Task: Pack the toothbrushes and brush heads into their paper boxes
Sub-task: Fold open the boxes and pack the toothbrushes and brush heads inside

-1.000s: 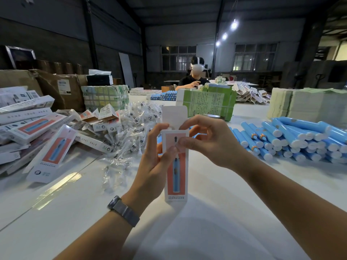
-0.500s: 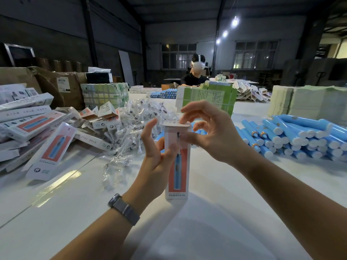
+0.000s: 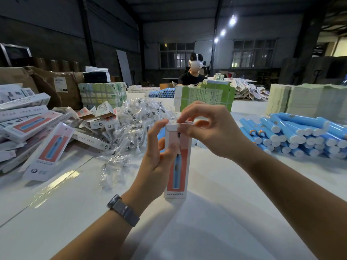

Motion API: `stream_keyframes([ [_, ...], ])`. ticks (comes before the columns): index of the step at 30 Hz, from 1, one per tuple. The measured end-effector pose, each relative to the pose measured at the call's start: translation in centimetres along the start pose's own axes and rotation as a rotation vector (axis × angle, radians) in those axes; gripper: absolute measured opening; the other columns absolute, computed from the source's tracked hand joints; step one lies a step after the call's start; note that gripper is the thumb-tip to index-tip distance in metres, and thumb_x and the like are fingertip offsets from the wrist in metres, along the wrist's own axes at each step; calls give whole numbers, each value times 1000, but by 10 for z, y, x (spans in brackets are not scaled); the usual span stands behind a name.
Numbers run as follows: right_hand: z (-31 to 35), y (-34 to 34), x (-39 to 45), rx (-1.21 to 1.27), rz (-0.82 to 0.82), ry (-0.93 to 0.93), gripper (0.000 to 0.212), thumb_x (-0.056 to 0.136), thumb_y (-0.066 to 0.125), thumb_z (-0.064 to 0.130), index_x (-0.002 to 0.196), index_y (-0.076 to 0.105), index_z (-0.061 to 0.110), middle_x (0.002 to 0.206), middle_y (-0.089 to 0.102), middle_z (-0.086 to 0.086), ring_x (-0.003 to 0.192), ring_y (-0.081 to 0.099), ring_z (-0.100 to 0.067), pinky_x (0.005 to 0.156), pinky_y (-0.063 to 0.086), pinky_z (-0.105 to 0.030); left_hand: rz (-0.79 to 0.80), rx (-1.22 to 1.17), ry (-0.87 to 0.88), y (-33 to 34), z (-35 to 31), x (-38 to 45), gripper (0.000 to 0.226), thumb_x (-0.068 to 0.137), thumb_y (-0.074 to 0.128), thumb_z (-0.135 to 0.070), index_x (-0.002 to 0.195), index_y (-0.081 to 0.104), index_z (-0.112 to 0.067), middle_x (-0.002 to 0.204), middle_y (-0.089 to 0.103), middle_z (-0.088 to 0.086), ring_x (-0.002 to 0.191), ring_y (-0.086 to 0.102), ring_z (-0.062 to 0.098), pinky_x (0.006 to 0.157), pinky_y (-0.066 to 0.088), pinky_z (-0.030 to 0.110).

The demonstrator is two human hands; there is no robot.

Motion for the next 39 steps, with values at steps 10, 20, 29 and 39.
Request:
stream_keyframes([
  [10, -2, -4, -2, 46, -71, 33, 18, 86, 73, 7, 82, 68, 24, 82, 67, -3, 79, 59, -17, 70, 55, -42, 56, 157, 43, 6, -8, -2, 53, 103, 38, -31, 131, 19, -72, 111, 62, -26, 91, 67, 7, 83, 60, 36],
  [20, 7, -10, -1, -114, -129, 59, 17, 85, 74, 11, 77, 67, 25, 78, 69, 3, 81, 65, -17, 69, 54, -47, 72, 169, 58, 8, -11, -3, 55, 103, 39, -41, 131, 11, -78, 114, 59, -35, 102, 67, 6, 83, 59, 22],
  [29, -2, -4, 2, -38, -22, 85, 11, 87, 72, 12, 78, 69, 17, 81, 64, 6, 84, 63, -15, 80, 56, -38, 40, 114, 72, 2, -12, -3, 52, 101, 41, -29, 126, 27, -72, 105, 65, -26, 91, 68, 7, 75, 57, 24],
  [39, -11, 3, 1, 82, 25, 49, 13, 83, 69, 12, 88, 73, 23, 91, 64, 1, 95, 62, -26, 87, 56, -44, -3, 53, 79, -5, -9, -2, 43, 100, 44, -18, 119, 38, -56, 96, 64, -7, 78, 62, 12, 72, 58, 37],
])
Point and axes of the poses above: each hand's wrist, its own x-axis towards the middle knuckle, its own y-axis out of the palm, z = x × y, the point moved 10 cm from there along x, towards the middle knuckle
